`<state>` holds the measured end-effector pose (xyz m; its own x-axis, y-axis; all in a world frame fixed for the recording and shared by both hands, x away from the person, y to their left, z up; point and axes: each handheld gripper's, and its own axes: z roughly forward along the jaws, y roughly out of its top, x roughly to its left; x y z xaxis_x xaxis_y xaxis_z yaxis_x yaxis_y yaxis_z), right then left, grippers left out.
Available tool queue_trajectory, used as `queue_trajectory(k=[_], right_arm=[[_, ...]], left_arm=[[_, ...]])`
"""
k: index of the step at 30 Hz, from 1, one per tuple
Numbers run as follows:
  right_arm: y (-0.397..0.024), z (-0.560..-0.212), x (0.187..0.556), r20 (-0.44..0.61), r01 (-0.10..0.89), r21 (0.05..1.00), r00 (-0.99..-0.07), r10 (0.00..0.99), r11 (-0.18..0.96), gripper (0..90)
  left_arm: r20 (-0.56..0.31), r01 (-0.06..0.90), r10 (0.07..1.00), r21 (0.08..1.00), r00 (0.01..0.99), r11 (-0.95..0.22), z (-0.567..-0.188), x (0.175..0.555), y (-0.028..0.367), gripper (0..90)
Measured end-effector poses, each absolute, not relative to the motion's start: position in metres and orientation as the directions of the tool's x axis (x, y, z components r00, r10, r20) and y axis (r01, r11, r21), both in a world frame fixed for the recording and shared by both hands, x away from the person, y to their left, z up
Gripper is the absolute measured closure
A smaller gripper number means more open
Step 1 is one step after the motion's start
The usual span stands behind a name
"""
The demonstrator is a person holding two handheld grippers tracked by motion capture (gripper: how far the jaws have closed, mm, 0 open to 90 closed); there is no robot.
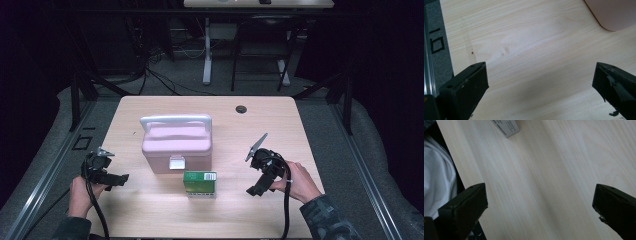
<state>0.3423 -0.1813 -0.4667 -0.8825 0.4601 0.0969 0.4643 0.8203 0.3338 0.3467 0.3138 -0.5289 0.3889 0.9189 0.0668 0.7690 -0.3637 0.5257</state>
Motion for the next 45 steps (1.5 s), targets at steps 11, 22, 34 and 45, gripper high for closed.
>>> queue_trajectory(k=[11,22,34,45], right_arm=[[-0.158,-0.457,0.346,0.099,0.399,0.307,-0.916,0.388,0.864,0.1],[-0.130,-0.441,0.346,0.090,0.322,0.276,-0.947,0.309,0.906,0.3],[-0.096,-0.426,0.342,0.088,0.224,0.220,-0.974,0.209,0.949,0.1],[-0.069,-0.416,0.340,0.066,0.166,0.199,-0.986,0.156,0.966,1.5]], left_arm=[[0.069,0.770,0.916,0.520,0.394,-0.370,-0.530,0.347,0.313,0.3],[0.067,0.770,0.915,0.518,0.399,-0.374,-0.530,0.347,0.314,0.3],[0.064,0.771,0.914,0.516,0.400,-0.373,-0.530,0.346,0.314,0.3],[0.066,0.772,0.913,0.512,0.403,-0.378,-0.531,0.346,0.314,0.3]])
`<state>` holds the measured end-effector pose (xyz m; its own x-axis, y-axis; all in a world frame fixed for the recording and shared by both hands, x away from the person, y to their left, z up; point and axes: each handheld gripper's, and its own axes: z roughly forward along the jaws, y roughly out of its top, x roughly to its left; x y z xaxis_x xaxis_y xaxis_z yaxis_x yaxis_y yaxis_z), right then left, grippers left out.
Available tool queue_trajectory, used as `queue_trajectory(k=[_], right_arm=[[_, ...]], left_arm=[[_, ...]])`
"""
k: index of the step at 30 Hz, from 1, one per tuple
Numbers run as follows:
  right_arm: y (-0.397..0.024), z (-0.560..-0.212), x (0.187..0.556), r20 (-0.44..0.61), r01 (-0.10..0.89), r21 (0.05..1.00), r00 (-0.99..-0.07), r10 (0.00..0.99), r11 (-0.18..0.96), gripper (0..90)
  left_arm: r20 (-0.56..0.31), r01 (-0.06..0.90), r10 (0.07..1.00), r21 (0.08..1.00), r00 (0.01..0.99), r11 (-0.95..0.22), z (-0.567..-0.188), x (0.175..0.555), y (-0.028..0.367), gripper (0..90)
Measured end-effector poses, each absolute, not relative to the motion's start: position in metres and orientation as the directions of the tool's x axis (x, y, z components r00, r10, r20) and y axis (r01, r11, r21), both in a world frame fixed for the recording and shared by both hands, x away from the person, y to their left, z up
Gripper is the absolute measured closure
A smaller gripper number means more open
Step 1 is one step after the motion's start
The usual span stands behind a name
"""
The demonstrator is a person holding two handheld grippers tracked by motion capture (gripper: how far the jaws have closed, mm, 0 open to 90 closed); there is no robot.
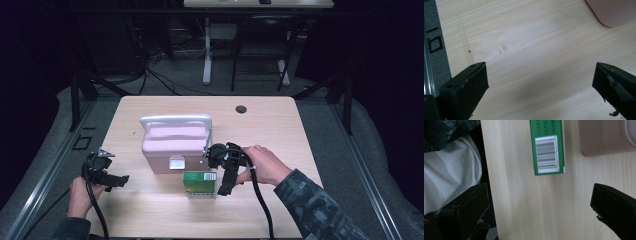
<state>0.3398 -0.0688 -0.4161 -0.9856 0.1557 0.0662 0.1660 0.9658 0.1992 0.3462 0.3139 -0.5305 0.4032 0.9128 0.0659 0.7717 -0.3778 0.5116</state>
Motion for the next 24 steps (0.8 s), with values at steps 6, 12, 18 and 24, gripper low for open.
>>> queue_trajectory(k=[6,12,18,24], right_arm=[[-0.052,-0.414,0.338,0.055,0.130,0.188,-0.991,0.122,0.974,2.3],[-0.031,-0.417,0.338,0.047,0.095,0.168,-0.995,0.089,0.981,3.3],[-0.016,-0.423,0.339,0.036,0.079,0.150,-0.997,0.074,0.985,9.7],[-0.006,-0.432,0.343,0.037,0.077,0.132,-0.997,0.073,0.988,22.9]], left_arm=[[0.067,0.772,0.912,0.510,0.404,-0.379,-0.531,0.346,0.314,0.3],[0.060,0.775,0.913,0.509,0.404,-0.376,-0.531,0.346,0.314,0.3],[0.062,0.774,0.911,0.505,0.408,-0.381,-0.532,0.346,0.313,0.3],[0.065,0.775,0.910,0.502,0.409,-0.384,-0.532,0.346,0.314,0.3]])
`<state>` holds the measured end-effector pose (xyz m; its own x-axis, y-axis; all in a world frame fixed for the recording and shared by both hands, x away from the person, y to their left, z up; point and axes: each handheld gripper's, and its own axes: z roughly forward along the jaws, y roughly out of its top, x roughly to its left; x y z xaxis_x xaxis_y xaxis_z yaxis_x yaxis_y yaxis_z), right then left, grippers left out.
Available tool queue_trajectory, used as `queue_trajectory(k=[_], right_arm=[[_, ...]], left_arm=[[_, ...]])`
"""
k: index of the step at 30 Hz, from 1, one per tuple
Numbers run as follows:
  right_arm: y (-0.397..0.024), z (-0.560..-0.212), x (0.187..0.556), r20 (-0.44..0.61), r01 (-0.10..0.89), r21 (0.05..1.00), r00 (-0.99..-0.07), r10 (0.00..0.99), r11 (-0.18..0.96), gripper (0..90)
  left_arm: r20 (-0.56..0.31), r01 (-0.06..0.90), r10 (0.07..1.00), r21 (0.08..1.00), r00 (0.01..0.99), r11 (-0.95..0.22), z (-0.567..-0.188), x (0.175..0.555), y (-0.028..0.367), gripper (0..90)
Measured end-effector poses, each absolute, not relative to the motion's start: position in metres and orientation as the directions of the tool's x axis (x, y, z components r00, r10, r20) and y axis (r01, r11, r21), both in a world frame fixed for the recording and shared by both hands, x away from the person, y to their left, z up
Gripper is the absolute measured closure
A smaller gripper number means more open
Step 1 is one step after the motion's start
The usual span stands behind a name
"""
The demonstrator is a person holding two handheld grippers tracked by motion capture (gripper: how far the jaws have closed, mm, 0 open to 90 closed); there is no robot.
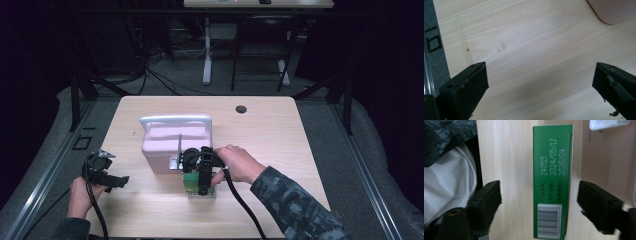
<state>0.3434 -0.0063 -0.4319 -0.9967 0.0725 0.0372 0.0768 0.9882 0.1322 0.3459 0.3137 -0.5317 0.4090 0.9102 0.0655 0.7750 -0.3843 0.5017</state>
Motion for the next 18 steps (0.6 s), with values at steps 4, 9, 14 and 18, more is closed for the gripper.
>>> queue_trajectory(k=[4,9,14,18], right_arm=[[0.001,-0.439,0.346,0.037,0.083,0.115,-0.996,0.080,0.990,34.8],[0.005,-0.448,0.349,0.024,0.095,0.105,-0.995,0.093,0.990,45.5],[0.007,-0.455,0.350,0.018,0.089,0.069,-0.996,0.088,0.994,56.1],[0.007,-0.455,0.350,0.013,0.091,0.070,-0.996,0.090,0.993,59.1]], left_arm=[[0.065,0.777,0.911,0.499,0.408,-0.384,-0.532,0.346,0.314,0.3],[0.067,0.776,0.911,0.500,0.408,-0.384,-0.532,0.346,0.314,0.3],[0.066,0.779,0.910,0.493,0.409,-0.386,-0.533,0.346,0.314,0.3],[0.070,0.779,0.910,0.493,0.409,-0.388,-0.533,0.346,0.314,0.4]])
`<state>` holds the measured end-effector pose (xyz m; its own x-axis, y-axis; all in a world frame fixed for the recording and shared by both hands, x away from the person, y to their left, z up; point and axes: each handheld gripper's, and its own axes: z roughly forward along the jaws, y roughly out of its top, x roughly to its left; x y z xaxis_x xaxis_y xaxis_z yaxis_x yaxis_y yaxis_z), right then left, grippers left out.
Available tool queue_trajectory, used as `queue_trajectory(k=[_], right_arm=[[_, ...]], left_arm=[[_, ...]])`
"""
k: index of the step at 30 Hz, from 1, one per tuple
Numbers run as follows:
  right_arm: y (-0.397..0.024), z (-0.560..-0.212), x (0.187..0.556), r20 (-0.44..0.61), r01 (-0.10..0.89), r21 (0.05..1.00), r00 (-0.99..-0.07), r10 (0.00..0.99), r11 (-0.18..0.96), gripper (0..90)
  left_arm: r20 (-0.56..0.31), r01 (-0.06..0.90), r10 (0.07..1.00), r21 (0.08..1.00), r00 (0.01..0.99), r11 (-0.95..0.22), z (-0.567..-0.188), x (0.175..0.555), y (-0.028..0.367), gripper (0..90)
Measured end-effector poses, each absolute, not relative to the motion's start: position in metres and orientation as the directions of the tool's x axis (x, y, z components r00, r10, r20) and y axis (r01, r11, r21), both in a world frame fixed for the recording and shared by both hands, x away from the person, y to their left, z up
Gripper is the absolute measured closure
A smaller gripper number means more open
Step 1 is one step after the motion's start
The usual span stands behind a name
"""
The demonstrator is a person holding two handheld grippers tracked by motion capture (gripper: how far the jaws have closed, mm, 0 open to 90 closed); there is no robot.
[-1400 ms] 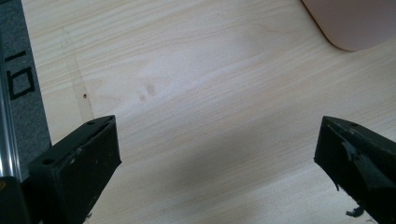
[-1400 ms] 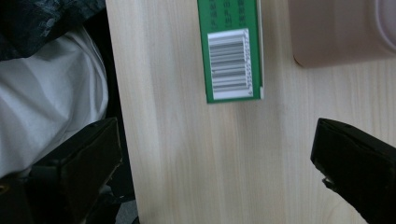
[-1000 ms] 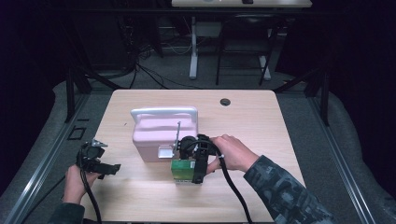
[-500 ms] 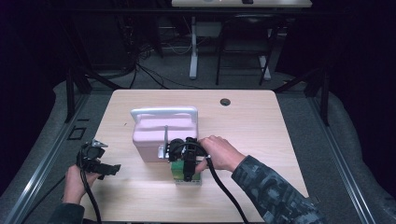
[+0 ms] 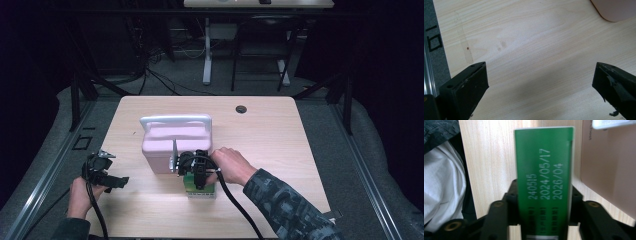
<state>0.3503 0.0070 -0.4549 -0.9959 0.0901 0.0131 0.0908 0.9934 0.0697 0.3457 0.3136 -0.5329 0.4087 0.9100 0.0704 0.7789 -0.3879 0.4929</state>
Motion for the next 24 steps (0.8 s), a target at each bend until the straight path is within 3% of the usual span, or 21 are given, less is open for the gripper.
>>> queue_trajectory(k=[24], right_arm=[[-0.011,-0.434,0.343,-0.041,0.087,0.066,-0.995,0.090,0.994,62.4]], left_arm=[[0.071,0.780,0.909,0.488,0.410,-0.391,-0.533,0.346,0.314,0.4]])
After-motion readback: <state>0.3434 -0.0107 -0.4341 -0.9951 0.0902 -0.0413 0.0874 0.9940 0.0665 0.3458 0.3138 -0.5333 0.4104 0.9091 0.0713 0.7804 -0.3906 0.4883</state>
